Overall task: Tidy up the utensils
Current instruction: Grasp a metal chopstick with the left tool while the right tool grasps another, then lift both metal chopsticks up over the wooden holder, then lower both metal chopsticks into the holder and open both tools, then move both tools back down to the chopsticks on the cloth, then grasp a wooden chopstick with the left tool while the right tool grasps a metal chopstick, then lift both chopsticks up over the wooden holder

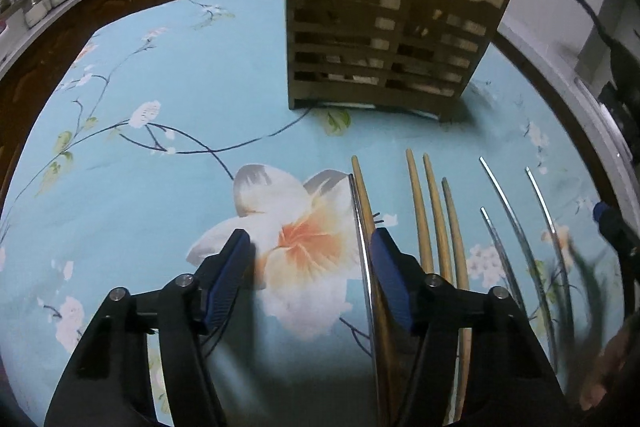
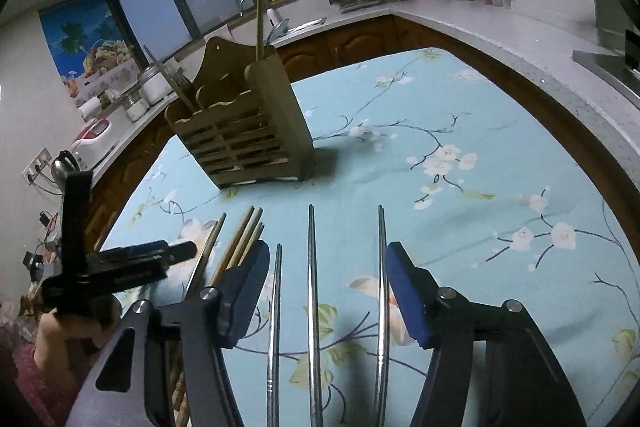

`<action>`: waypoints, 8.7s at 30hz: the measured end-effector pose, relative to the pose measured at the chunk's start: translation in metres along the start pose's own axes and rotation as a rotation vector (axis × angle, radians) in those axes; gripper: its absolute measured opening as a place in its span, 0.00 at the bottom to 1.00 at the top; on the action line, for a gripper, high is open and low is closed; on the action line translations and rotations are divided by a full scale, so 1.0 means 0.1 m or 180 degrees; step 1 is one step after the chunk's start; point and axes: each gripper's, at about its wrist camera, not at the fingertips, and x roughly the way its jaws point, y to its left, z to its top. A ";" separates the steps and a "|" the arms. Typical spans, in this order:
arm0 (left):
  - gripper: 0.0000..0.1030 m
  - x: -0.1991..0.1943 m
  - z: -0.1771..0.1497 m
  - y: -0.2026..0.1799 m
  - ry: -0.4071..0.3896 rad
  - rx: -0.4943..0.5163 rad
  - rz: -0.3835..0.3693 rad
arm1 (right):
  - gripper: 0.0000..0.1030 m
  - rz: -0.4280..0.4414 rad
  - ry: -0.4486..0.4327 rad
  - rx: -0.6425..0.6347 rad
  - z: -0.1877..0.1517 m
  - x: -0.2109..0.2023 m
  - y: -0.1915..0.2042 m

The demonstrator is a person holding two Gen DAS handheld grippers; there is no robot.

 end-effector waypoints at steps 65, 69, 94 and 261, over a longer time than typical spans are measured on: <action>0.03 -1.47 0.11 0.27 -0.0990 -0.0094 -0.0678 | 0.04 0.0142 -0.0330 -0.0463 0.70 -0.43 0.56; 0.04 -1.68 0.12 0.31 -0.1171 -0.0123 -0.0674 | 0.04 0.0164 -0.0558 -0.0489 0.82 -0.67 0.63; 0.04 -2.11 0.52 0.34 -0.1743 -0.0169 -0.0647 | 0.04 0.0282 -0.0964 -0.0486 1.27 -0.82 0.76; 0.04 -1.46 0.13 0.22 -0.0919 -0.0096 -0.0825 | 0.04 0.0103 -0.0293 -0.0479 0.67 -0.50 0.46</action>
